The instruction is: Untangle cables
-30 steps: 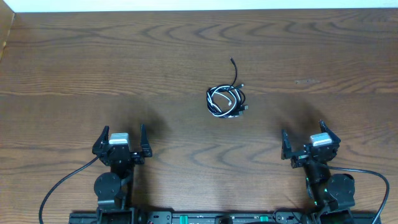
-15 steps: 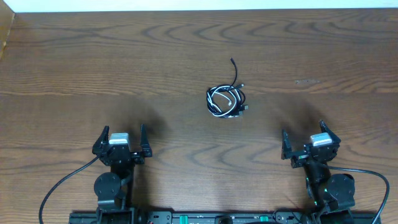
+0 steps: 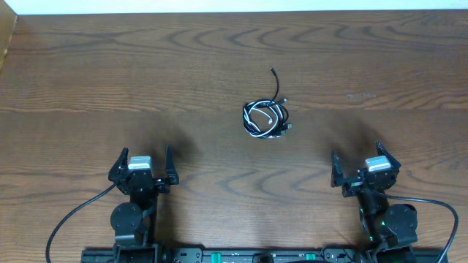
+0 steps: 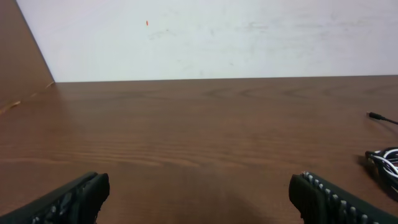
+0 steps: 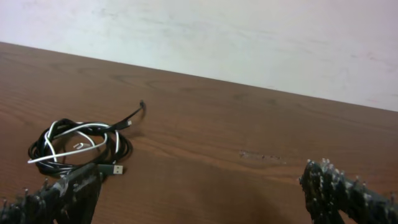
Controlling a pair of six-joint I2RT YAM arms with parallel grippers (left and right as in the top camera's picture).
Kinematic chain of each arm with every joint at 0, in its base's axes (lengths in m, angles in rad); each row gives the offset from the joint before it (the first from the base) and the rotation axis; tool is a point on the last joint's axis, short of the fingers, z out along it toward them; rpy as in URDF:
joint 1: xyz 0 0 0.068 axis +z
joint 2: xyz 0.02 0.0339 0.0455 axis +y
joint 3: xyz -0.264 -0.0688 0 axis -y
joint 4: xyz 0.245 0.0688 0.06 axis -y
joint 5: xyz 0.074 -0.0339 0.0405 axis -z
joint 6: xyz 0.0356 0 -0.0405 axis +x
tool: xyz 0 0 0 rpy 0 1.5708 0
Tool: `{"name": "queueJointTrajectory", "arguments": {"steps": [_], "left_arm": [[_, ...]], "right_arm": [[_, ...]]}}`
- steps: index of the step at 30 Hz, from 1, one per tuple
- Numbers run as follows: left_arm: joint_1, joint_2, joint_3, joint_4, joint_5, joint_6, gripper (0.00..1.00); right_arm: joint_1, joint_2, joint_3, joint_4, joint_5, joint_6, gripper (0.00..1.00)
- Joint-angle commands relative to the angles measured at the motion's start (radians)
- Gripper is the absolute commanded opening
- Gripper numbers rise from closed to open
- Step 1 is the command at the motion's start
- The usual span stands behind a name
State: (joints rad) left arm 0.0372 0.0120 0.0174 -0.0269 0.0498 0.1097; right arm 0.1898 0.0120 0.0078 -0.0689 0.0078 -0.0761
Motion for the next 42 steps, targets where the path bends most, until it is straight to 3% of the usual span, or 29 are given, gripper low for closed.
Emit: {"name": "queueJointTrajectory", "arguments": {"steps": [1,10,17,22,29,37,42], "left_arm": [[-0.001,-0.006,-0.013,-0.041,-0.016,0.013,0.98],[-0.001,0.001,0.003,-0.049,-0.008,0.013,0.98],[-0.001,0.211,0.175,-0.061,0.078,0.009,0.98],[-0.001,0.480,0.418,-0.171,0.184,-0.010,0.98],[-0.002,0.952,0.962,-0.563,0.383,0.021,0.98],[-0.087,1.446,1.545,-1.014,0.414,0.167,0.98],[-0.107,1.589,1.597,-0.931,0.412,0.147,0.98]], "right_arm": [[0.006,-0.005,-0.002,0.008,-0.010,0.020,0.99],[0.006,-0.005,0.017,0.009,-0.053,0.032,0.99],[0.003,0.060,0.158,-0.051,-0.071,0.038,0.99],[0.003,0.216,0.341,-0.152,-0.071,0.038,0.99],[0.003,0.571,0.668,-0.344,-0.146,0.038,0.99],[0.003,0.946,0.999,-0.580,-0.274,0.038,0.99],[0.004,1.093,1.083,-0.638,-0.299,0.038,0.99]]}}
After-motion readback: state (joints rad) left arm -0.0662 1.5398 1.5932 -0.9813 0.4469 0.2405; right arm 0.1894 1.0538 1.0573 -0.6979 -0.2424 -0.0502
